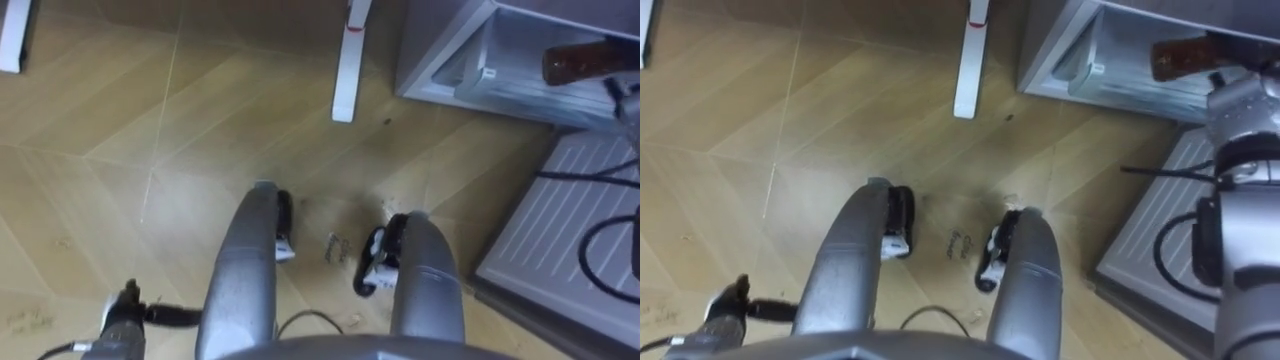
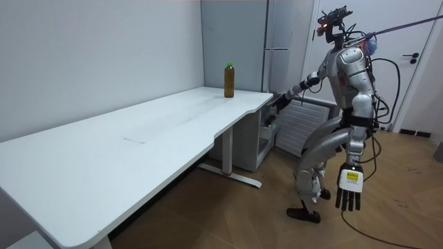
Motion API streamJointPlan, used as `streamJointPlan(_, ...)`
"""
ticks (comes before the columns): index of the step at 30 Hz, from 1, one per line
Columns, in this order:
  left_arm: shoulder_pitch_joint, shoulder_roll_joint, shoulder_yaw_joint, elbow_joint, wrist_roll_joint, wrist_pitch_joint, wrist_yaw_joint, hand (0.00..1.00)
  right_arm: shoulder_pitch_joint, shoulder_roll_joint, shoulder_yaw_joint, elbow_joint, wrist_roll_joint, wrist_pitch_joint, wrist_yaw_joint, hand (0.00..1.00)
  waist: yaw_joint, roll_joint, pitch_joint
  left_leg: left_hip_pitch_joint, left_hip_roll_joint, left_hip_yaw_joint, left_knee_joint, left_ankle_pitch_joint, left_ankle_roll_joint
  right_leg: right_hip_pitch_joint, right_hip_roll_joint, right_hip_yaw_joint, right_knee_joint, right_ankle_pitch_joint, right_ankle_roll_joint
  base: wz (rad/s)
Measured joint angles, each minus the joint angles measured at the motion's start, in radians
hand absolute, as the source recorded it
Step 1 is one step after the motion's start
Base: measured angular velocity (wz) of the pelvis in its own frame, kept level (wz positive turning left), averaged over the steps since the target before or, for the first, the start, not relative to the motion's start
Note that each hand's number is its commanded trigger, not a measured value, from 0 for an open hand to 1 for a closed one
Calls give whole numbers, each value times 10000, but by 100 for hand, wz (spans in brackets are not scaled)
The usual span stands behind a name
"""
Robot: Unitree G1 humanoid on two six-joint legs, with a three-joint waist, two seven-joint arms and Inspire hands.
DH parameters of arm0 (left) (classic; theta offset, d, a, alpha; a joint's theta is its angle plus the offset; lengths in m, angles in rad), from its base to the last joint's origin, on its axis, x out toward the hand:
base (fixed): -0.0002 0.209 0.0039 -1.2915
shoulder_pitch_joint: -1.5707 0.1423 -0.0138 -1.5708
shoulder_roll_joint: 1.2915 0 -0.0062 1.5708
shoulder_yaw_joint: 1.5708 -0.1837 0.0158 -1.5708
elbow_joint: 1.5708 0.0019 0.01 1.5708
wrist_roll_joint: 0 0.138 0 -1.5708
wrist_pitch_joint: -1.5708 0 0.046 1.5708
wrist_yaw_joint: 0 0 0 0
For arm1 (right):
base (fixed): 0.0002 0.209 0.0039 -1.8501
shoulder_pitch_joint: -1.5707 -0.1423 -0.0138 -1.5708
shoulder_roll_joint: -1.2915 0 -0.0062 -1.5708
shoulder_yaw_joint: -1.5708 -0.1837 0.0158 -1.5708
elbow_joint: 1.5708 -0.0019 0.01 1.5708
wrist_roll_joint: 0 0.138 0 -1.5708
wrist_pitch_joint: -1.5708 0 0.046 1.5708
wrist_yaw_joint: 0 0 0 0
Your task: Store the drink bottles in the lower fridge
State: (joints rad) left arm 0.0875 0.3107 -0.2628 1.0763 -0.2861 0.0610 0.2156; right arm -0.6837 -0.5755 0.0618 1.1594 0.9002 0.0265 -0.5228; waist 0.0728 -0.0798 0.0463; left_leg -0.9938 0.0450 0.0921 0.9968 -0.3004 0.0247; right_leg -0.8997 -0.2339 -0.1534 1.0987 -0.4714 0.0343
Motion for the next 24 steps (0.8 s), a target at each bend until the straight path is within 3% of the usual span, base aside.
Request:
streamJointPlan(2,-18,44,-319,0,-185,10,7,0,0,-111,519,-14,-930,80,-490,0,41,-26,-3,144,15,73,-88,0,0,93,4,60,-67,24,-14,-8)
streamJointPlan(7,-90,151,-373,-12,-344,10,-2,0,3,-110,1031,-86,-1074,229,-978,0,119,-41,-5,169,149,116,-130,-1,-9,113,125,60,-169,84,-88,-6)
streamJointPlan(17,-9,305,-380,-57,-344,33,-8,0,561,-108,1049,-806,-237,264,-1066,0,144,-246,-13,334,210,138,-446,36,-59,272,255,44,-528,153,-69,-1)
streamJointPlan(24,33,308,-558,-51,-364,47,-16,0,823,-108,1050,-831,-36,229,-1037,0,176,-279,-15,461,308,152,-598,35,-65,463,351,-18,-814,226,-60,0)
